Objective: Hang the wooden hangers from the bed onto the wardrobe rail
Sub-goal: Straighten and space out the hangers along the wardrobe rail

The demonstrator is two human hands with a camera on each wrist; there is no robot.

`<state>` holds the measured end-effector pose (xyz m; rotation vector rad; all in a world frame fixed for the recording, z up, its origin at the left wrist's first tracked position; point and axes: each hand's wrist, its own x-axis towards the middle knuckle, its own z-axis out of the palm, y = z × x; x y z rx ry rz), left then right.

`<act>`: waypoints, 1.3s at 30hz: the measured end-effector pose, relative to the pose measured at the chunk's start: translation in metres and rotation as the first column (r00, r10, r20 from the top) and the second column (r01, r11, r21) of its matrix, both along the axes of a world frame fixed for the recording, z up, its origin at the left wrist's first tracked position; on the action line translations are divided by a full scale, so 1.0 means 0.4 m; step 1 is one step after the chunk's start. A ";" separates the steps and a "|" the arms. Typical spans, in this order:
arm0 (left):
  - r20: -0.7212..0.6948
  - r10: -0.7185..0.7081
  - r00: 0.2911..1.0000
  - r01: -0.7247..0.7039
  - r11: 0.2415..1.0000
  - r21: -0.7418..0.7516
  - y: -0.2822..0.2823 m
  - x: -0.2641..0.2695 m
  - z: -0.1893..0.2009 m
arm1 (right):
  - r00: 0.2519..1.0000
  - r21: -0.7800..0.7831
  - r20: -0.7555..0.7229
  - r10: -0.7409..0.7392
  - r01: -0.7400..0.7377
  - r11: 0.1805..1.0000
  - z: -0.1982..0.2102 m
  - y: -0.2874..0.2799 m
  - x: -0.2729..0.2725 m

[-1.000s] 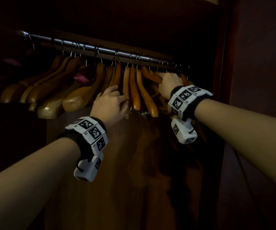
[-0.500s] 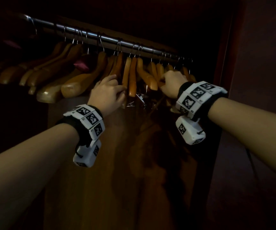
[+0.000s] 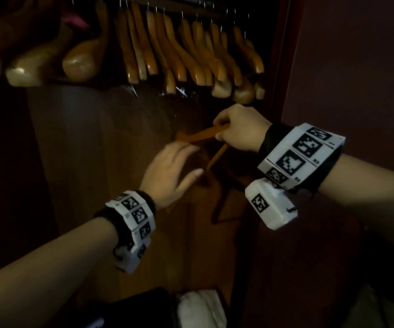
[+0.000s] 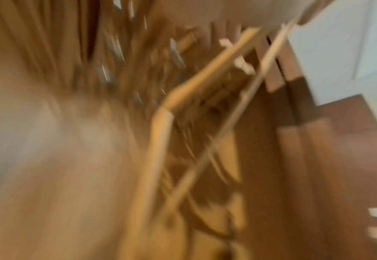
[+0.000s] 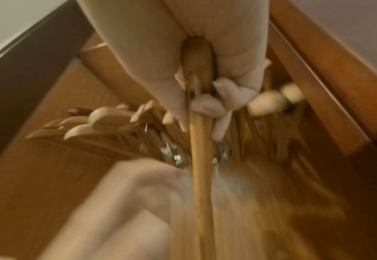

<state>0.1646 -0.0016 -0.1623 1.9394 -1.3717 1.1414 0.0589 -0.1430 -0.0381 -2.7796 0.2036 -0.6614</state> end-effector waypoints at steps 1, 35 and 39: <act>-0.172 -0.016 0.985 0.031 0.996 0.084 -0.022 -0.014 -0.036 | 1.000 0.032 -0.017 -0.001 0.001 0.999 -0.026 -0.006 -0.002; -0.852 -0.434 0.292 -0.779 0.409 -0.475 0.193 0.085 -0.219 | 0.933 0.904 -0.188 0.306 0.043 0.424 -0.756 0.117 0.146; -0.976 -0.001 0.218 -0.909 0.362 -0.204 0.199 0.072 -0.256 | 0.950 0.853 -0.158 0.269 -0.006 0.522 -0.741 0.119 0.175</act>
